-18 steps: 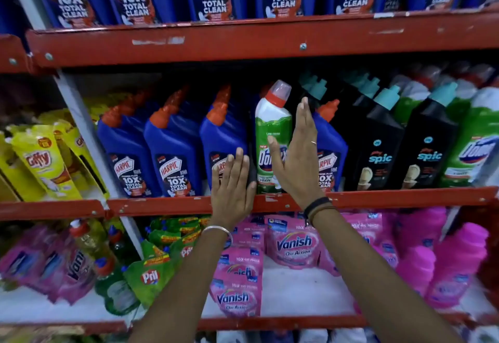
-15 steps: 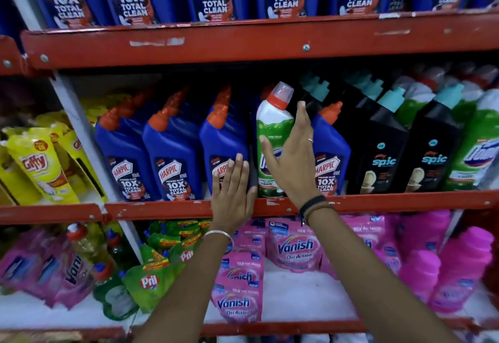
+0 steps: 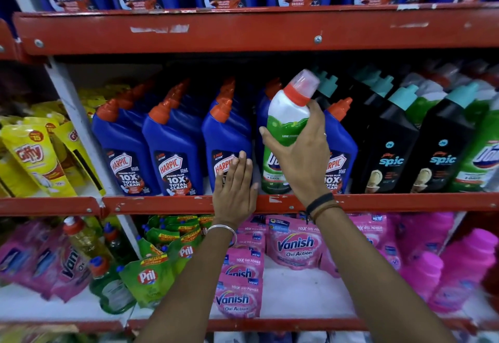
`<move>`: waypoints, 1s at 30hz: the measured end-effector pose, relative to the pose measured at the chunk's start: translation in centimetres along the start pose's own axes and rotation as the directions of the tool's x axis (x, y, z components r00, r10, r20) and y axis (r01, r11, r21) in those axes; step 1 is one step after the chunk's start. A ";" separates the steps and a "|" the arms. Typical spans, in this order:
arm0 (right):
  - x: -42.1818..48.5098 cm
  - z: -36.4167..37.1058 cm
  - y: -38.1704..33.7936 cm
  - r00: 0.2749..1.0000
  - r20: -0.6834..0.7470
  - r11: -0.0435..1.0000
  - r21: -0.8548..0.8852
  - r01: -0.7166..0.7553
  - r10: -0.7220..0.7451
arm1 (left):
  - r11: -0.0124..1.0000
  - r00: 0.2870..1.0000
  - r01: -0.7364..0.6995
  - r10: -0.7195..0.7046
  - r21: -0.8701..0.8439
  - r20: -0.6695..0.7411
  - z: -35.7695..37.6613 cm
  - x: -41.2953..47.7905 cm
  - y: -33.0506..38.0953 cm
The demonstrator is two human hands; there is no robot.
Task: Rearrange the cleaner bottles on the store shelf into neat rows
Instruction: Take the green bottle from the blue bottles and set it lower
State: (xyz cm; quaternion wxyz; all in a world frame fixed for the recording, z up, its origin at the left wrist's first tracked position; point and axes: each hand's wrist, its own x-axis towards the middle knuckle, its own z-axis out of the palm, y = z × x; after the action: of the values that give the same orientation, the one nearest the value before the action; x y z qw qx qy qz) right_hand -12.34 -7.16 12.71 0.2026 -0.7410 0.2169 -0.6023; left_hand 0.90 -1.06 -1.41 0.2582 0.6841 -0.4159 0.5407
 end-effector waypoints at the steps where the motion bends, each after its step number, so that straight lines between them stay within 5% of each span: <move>1: 0.0 -0.8 -0.5 0.999 -0.041 1.000 0.020 0.016 -0.015 | 1.000 1.000 -0.001 0.001 0.006 0.004 0.0 0.1 0.0; 5: -0.9 -4.5 -1.5 0.989 -0.139 0.995 0.076 0.061 -0.050 | 1.000 1.000 0.001 -0.002 0.022 0.012 -0.2 0.1 0.3; 14: -10.2 -7.6 4.1 0.991 0.085 0.984 -0.152 -0.092 0.106 | 0.999 0.999 -0.016 0.014 0.040 0.033 -0.7 0.3 0.4; 23: -17.6 -4.6 12.3 0.843 0.332 0.897 -0.285 -0.339 0.424 | 0.997 1.000 -0.026 0.025 0.078 0.008 -0.1 0.3 0.2; 30: -21.0 -2.7 15.2 0.763 0.356 0.829 -0.385 -0.406 0.540 | 0.998 0.999 -0.035 0.035 0.052 0.009 0.0 0.2 0.2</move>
State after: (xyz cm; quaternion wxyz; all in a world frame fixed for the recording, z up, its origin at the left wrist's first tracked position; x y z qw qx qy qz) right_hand -19.96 -7.93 -12.20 0.2850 -0.8007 0.4300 -0.3046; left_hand 0.72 -1.23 -1.28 0.2291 0.6854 -0.4146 0.5530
